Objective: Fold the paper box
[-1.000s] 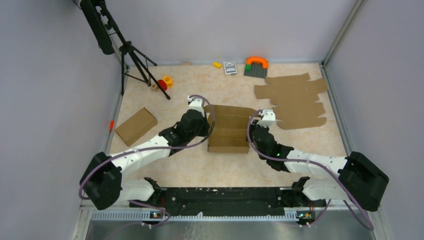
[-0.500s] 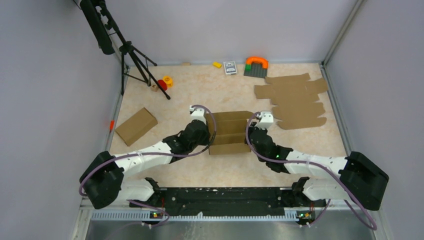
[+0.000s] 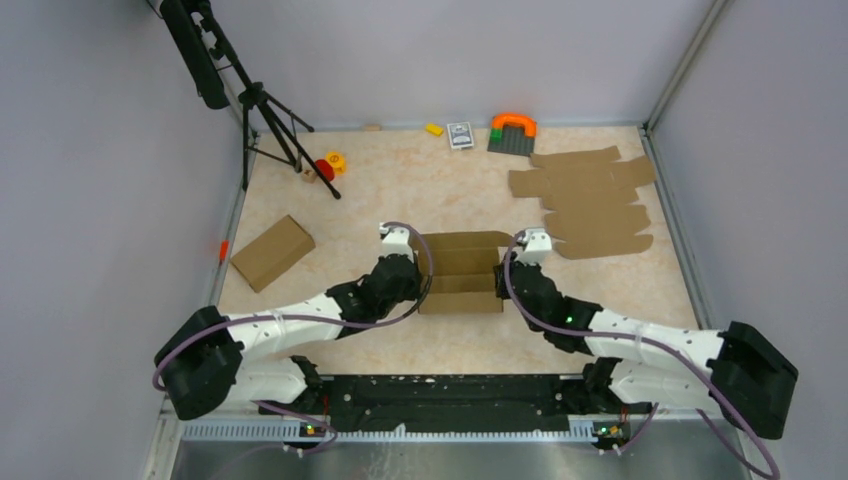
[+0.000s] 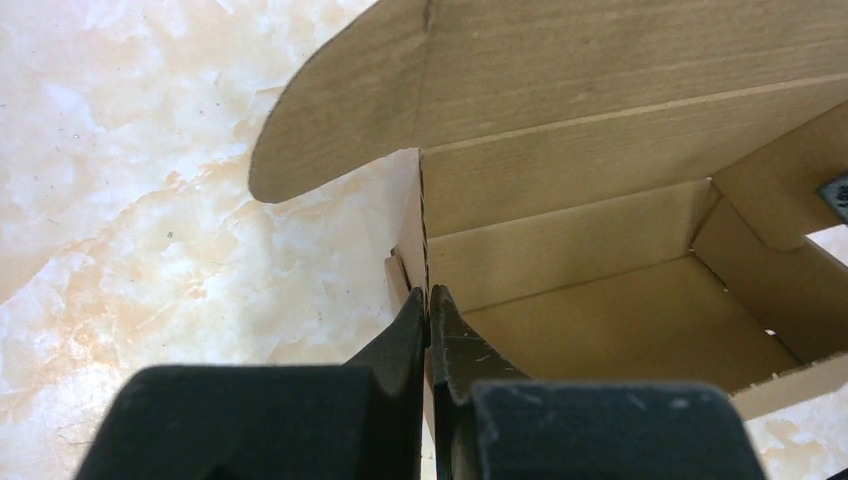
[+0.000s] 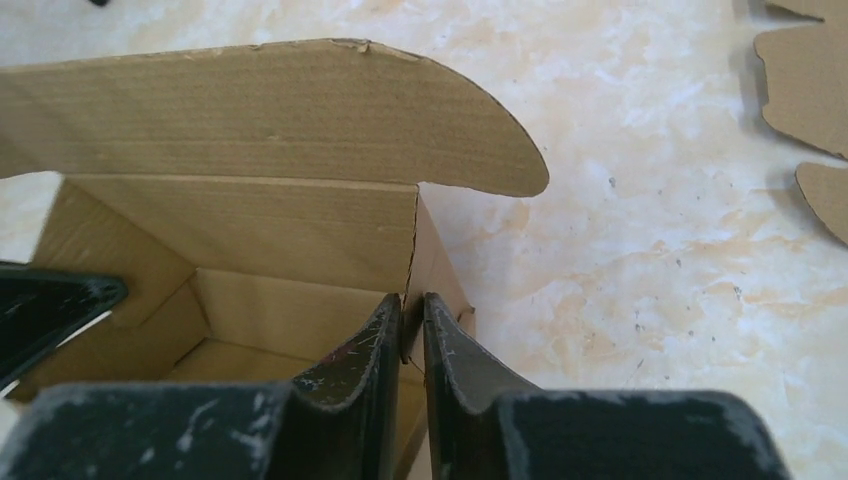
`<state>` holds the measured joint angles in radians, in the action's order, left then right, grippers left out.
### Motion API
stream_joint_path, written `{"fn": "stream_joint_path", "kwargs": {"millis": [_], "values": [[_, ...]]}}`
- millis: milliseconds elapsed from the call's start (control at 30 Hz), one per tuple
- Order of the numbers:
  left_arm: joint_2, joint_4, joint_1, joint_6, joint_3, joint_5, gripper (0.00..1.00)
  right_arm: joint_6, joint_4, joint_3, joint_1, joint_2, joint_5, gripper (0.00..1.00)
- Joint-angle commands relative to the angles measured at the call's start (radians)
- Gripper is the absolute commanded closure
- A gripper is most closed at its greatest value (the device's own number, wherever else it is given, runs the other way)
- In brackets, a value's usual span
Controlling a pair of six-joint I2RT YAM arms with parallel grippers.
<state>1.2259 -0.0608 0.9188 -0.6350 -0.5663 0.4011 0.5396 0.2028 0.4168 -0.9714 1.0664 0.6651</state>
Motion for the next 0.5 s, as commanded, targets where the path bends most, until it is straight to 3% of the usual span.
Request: {"fn": "stream_joint_path", "kwargs": {"millis": [0,133,467], "values": [[-0.028,-0.068,0.017,0.001,0.003,0.005,1.0,-0.036,-0.046,-0.01,-0.017,-0.115,-0.121,0.77],[-0.039,-0.082,0.034,0.038,0.008,0.006,1.0,-0.003,-0.107,-0.01,-0.016,-0.193,-0.163,0.54],[-0.084,-0.133,0.077,0.072,0.066,0.04,1.0,0.016,-0.346,0.174,-0.016,-0.264,-0.197,0.27]]}}
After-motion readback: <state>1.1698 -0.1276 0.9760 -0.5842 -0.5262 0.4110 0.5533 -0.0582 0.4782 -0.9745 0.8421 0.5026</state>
